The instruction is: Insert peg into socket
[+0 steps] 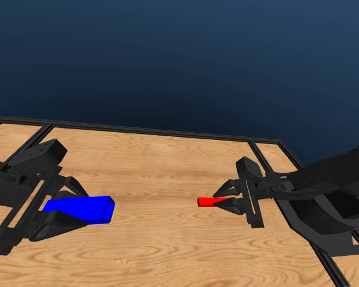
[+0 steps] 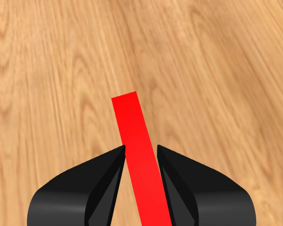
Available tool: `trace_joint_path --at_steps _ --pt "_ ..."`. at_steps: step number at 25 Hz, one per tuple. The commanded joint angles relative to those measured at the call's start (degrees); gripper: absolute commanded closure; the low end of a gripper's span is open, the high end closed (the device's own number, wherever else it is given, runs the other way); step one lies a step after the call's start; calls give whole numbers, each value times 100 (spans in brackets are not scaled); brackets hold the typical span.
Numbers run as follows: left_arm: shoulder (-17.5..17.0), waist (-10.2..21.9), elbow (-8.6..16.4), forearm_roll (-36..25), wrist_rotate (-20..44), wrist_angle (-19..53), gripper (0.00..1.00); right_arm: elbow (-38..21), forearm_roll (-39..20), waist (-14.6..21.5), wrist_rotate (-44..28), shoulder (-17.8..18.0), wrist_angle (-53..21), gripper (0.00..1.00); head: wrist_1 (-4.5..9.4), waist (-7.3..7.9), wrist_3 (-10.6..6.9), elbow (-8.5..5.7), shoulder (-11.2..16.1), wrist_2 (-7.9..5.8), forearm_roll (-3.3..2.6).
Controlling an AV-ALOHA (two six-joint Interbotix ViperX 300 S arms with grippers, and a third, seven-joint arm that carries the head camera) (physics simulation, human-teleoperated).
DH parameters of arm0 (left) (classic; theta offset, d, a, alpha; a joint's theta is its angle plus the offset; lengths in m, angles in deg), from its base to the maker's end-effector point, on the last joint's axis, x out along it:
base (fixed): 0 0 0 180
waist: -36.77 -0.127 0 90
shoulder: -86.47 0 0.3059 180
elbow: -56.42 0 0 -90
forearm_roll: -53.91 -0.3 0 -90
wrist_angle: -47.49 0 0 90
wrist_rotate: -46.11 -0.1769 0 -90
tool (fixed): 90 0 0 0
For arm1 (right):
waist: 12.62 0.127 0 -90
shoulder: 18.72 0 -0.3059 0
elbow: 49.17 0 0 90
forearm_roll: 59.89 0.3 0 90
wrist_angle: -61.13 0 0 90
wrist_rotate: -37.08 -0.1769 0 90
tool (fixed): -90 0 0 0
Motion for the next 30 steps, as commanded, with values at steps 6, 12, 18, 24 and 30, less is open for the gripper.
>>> trace_joint_path --at_steps 6,12,18,24,30 --pt "-285 112 102 103 27 -303 100 -240 481 323 428 -37 445 100 3 46 97 112 -393 3 19" --pt "-486 253 383 204 -81 51 100 -599 510 392 754 -321 -25 100 14 137 221 350 -797 124 72" --pt "-515 675 616 338 -10 176 100 -1559 59 616 771 -873 -836 100 44 275 303 571 -1173 213 127" --pt "-565 847 918 310 3 381 100 -2272 -710 654 134 -814 -2146 100 73 439 383 679 -1329 320 192" --pt "-613 847 929 246 -72 206 100 -3301 -2033 1016 -1218 -634 -3250 100 93 566 422 727 -1366 394 240"
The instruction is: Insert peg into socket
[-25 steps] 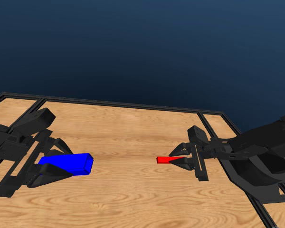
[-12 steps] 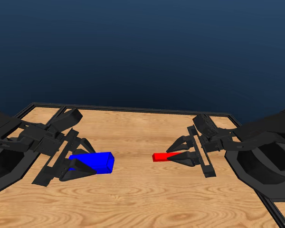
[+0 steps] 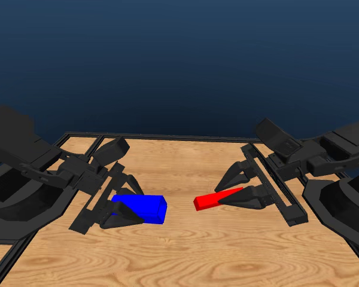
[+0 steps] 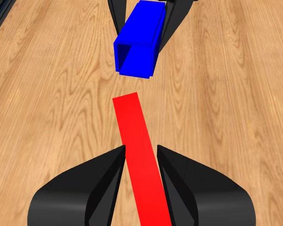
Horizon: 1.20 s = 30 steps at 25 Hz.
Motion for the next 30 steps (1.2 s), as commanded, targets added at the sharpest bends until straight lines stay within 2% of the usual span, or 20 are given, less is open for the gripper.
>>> trace_joint_path --at_steps 1,2,3,5,6,8,9,10,11,12,13,17,19,20,22,24,25,26,29,30 --pt "0 36 209 8 -116 -141 100 -688 -692 171 -836 101 -889 100 -46 86 13 -28 -87 44 22" --pt "-1 52 283 122 -194 -455 100 -861 -928 228 -1097 95 -1059 100 -47 91 10 -26 -86 44 23" --pt "119 50 188 66 -165 -304 100 -914 -1080 166 -1324 304 -1222 100 -47 97 3 -24 -83 44 24" --pt "63 67 347 139 -227 -417 100 -1159 -1469 348 -1684 426 -1545 100 -38 113 -7 -22 -76 41 26" --pt "207 -18 282 203 -250 -424 100 -1265 -1781 419 -2052 507 -1792 100 -31 117 -6 -21 -75 39 27" --pt "261 88 443 243 -304 -611 100 -1442 -1914 415 -2268 652 -1857 100 -24 131 -10 -18 -72 35 29" --pt "359 85 362 232 -332 -529 100 -1443 -2055 456 -2389 685 -1957 100 -19 138 -14 -19 -71 33 30" --pt "378 113 444 418 -476 -835 100 -1572 -2176 484 -2518 707 -2031 100 -21 146 -10 -18 -68 31 32" --pt "500 142 393 528 -603 -932 100 -1572 -2225 469 -2547 715 -2110 100 -13 154 -14 -22 -67 31 33" --pt "451 118 492 463 -546 -844 100 -1596 -2311 476 -2659 763 -2191 100 -13 156 -14 -22 -66 26 33" --pt "514 122 471 430 -522 -847 100 -1646 -2416 564 -2766 818 -2262 100 -11 162 -17 -20 -66 22 33" --pt "729 183 517 685 -749 -1090 100 -1949 -2670 593 -3045 894 -2494 100 -12 175 -18 -21 -58 6 32" --pt "717 178 399 819 -665 -1127 100 -2003 -2779 613 -3140 941 -2440 100 -13 179 -29 -24 -56 -8 30" --pt "823 168 604 770 -862 -1068 100 -2098 -2789 637 -3163 916 -2459 100 -14 186 -27 -26 -52 -15 30" --pt "821 138 521 805 -837 -1220 100 -2114 -2947 683 -3355 1064 -2572 100 -20 196 -28 -27 -45 -31 28" --pt "908 141 461 840 -879 -1266 100 -2238 -2990 697 -3348 1021 -2619 100 -21 205 -31 -30 -35 -52 25" --pt "838 134 547 901 -915 -1380 100 -2247 -2959 688 -3319 1081 -2575 100 -20 212 -33 -33 -30 -64 24" --pt "909 136 474 920 -953 -1376 100 -2337 -2989 715 -3378 1051 -2567 100 -25 219 -32 -36 -24 -80 22" --pt "841 170 412 951 -1063 -1420 100 -2246 -3006 672 -3471 1319 -2582 100 -18 251 -25 -40 -11 -99 26" --pt "913 141 428 1011 -1060 -1458 100 -2324 -2970 655 -3547 1237 -2434 100 -22 266 -19 -41 -5 -105 28"
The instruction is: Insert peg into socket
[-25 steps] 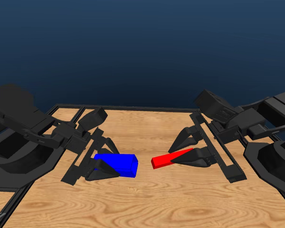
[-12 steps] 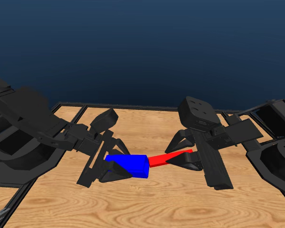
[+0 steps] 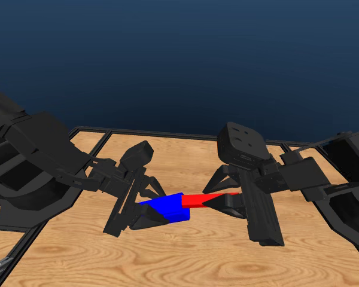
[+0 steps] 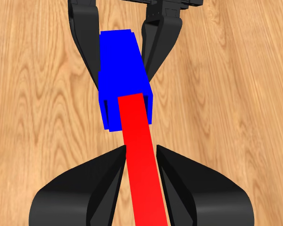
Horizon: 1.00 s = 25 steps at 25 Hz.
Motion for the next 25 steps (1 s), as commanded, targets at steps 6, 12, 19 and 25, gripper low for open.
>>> trace_joint_path --at_steps 6,12,19,25 --pt "-166 -67 10 179 -158 -454 100 -3 -23 -60 -263 -21 219 100 -32 78 20 -78 33 -61 8" --pt "101 -60 120 141 -141 -364 100 -195 63 -64 -78 269 379 100 -15 60 13 -76 40 -77 0" --pt "596 8 680 -157 114 182 100 -721 419 -254 478 830 804 100 -31 16 78 -88 55 -51 -2" --pt "638 43 776 -402 398 539 100 -853 801 -270 734 1164 970 66 -35 -45 119 -96 72 -5 -5"
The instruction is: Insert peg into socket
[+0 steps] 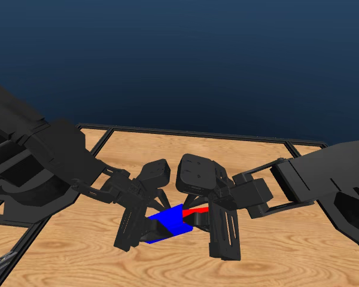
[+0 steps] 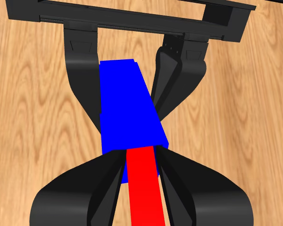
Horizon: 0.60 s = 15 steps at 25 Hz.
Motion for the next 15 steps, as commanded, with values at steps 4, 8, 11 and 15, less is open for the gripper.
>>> trace_joint_path --at_steps 4,8,11,15 --pt "-171 -147 191 -288 492 222 100 286 433 -224 59 -286 756 0 -71 -85 49 -98 4 51 -3" --pt "-302 -158 121 -494 814 415 100 870 657 -237 21 -688 1043 0 -81 -145 107 -98 -12 93 -5" --pt "-336 -192 159 -744 1067 744 100 1255 698 -287 -106 -986 1107 0 -83 -192 144 -99 -19 121 -8" --pt "-453 -132 157 -843 1343 1055 100 1792 726 -316 -265 -1400 1152 0 -80 -257 185 -103 -18 141 -17"
